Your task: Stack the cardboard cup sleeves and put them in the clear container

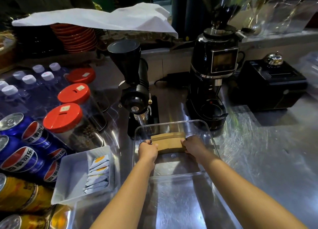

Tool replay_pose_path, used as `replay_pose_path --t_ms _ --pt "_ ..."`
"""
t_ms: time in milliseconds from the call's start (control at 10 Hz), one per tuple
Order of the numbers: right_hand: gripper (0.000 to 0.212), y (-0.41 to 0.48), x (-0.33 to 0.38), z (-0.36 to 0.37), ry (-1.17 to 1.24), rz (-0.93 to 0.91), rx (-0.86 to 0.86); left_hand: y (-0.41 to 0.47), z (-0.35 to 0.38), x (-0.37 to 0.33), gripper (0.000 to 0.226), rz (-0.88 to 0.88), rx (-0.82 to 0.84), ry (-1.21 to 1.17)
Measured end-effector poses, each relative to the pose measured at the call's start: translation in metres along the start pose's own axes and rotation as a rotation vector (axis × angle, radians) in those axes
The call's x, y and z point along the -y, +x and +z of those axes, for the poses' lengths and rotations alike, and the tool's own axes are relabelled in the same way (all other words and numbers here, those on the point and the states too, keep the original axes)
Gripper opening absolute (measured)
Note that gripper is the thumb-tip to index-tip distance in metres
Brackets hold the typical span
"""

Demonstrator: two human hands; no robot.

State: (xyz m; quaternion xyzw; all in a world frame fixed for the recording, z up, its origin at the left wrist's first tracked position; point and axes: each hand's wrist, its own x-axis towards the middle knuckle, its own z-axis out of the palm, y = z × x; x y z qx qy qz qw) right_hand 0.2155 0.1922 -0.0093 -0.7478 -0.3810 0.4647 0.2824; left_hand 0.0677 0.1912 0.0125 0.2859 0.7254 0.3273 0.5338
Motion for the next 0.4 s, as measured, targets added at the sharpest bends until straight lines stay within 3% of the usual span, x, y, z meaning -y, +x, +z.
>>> replay_pose_path --t_ms 200,300,400 --pt "0.035 0.002 0.002 -0.001 -0.075 -0.031 -0.005 0.0 -0.005 -0.007 0.034 0.069 0.057 0.102" --pt "0.026 -0.003 0.013 -0.013 -0.147 -0.134 -0.037 -0.012 -0.008 -0.02 0.034 0.218 0.035 0.299" --pt "0.013 -0.017 0.034 -0.032 -0.189 -0.246 -0.051 -0.029 -0.012 -0.039 0.049 0.437 0.006 0.424"
